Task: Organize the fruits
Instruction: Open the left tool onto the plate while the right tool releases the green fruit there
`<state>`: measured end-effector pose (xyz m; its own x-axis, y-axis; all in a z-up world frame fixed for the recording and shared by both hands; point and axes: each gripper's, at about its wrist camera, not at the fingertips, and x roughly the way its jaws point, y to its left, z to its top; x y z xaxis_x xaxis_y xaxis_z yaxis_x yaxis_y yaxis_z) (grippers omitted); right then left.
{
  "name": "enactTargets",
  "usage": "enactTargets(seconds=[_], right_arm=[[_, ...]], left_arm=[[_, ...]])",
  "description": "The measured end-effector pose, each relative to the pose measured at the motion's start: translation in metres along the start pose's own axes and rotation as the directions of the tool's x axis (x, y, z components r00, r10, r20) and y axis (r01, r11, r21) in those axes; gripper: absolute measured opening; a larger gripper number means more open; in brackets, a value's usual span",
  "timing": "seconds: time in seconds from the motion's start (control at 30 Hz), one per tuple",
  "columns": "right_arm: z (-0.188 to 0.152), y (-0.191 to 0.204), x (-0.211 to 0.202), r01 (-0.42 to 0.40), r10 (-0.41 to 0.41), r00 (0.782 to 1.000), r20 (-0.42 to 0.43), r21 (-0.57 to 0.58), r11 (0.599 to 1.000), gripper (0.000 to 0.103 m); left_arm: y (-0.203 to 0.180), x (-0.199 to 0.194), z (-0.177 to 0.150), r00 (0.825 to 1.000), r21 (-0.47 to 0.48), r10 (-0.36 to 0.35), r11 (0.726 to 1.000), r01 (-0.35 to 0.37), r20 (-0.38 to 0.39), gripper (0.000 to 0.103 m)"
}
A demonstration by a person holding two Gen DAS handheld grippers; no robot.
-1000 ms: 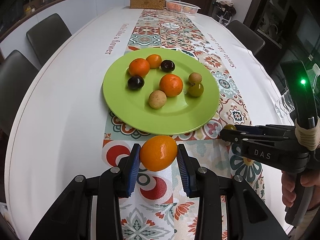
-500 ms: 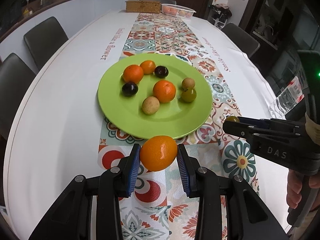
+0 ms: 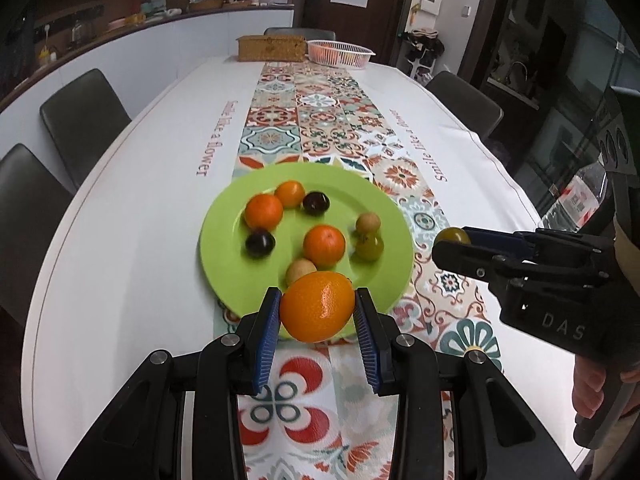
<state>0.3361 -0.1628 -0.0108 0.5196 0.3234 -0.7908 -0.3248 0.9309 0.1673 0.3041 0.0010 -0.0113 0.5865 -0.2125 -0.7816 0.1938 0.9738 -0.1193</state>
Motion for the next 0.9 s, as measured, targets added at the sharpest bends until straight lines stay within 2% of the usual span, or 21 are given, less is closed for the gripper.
enactTargets(seconds=[0.5,0.8,0.87,0.9], right_arm=[[0.03,0.001,0.044,-0.023,0.023,1.0,0.013,-0.057,0.998,0.03],[0.042,-0.003,0.072,-0.037,0.038,0.999,0.01,-0.083,0.996,0.03],[0.043,-0.004,0.076,-0.041,0.042,0.999,0.011,-0.084,0.996,0.03],[0.044,-0.005,0.078,-0.039,0.041,0.999,0.013,-0.082,0.996,0.03]], left_arm=[[0.019,0.034,0.028,0.998,0.069,-0.04,0.997,0.036,0.047,0.036],[0.029,0.064,0.038,0.999,0.089,-0.043,0.995,0.04,0.028,0.036],[0.031,0.066,0.038,0.999,0.083,-0.042,0.996,0.04,0.027,0.037],[0.032,0.067,0.039,0.999,0.08,-0.042,0.996,0.039,0.028,0.042]])
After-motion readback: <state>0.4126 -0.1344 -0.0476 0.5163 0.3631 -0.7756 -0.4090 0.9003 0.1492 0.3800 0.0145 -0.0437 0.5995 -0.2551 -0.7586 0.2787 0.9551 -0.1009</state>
